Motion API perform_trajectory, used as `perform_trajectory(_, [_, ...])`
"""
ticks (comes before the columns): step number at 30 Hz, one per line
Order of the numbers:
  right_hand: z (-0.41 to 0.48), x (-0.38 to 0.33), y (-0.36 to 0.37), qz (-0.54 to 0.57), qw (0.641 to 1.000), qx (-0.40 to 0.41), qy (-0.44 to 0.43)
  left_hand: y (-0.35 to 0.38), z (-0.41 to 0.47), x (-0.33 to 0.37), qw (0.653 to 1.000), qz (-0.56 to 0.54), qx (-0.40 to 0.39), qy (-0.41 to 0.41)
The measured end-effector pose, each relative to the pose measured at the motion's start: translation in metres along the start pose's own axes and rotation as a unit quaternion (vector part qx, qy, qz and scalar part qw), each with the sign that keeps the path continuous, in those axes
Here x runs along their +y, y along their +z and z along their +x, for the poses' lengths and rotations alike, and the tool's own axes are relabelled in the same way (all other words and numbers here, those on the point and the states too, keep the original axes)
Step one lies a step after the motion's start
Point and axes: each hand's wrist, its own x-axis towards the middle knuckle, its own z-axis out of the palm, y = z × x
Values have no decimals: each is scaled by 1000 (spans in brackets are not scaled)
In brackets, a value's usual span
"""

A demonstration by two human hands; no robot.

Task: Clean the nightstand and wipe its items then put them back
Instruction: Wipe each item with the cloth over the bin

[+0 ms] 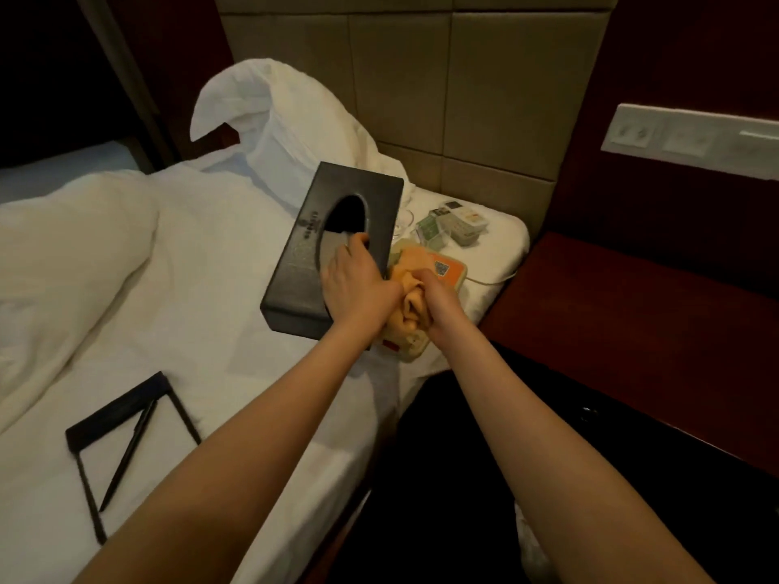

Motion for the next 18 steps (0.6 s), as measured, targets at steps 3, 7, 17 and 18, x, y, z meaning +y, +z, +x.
perform_trajectory(3, [0,-5,-36,46,997,54,3,9,-9,28,998,-13,-35,44])
perform_trajectory(7, [-7,-7,-85,100,988,116,7,23,-24,66,991,-23,-94,92])
perform_trajectory(17, [-49,3,-191,218,972,87,-17,79,-88,134,958,-65,-226,163])
perform_trajectory(18, [-51,5,-197,193,977,93,-22,85,-96,137,955,-66,-237,166])
